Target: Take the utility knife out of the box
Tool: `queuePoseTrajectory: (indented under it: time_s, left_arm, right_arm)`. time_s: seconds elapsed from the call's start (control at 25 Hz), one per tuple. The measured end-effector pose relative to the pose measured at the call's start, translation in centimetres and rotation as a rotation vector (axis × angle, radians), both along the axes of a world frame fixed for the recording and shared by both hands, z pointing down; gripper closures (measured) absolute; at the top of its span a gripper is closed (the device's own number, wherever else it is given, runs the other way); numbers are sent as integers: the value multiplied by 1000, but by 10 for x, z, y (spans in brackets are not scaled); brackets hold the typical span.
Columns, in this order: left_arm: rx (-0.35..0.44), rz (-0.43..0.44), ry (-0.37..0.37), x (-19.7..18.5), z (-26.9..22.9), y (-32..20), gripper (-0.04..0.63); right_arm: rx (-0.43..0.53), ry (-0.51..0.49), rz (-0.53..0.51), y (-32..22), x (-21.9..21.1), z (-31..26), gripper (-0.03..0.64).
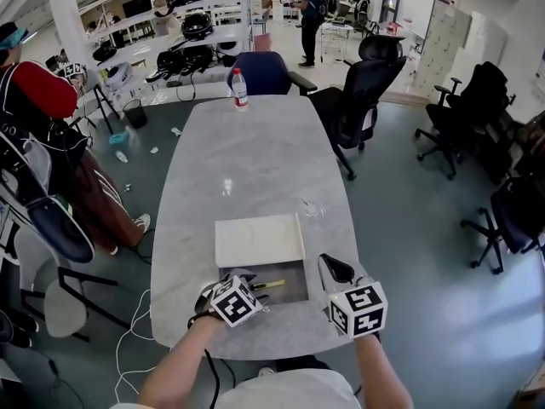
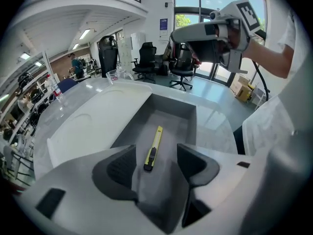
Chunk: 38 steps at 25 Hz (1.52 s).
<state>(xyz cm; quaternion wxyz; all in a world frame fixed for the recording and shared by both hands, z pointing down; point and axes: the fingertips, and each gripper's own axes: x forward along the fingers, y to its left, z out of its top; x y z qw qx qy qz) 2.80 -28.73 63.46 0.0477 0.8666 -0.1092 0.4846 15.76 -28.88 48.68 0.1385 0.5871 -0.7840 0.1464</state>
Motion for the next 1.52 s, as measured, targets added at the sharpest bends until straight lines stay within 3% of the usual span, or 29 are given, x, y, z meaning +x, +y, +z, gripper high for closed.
queuePoseTrajectory:
  time_s: [0.52, 1.12, 1.28, 1.52]
  left_arm:
    - [-58, 98, -126, 7, 30, -3, 341]
    - [-56, 126, -168, 10, 40, -7, 344]
    - [-53, 124, -168, 11, 39, -7, 361]
    - [-54, 127, -170, 11, 37, -7, 438]
  right_arm:
    - [-23, -3, -6, -17, 11, 8, 612]
    - [-49, -8, -24, -21, 13, 18, 612]
    - [-50, -10, -29, -21, 12, 18, 612]
    - [-44, -9, -25, -20, 14, 14, 612]
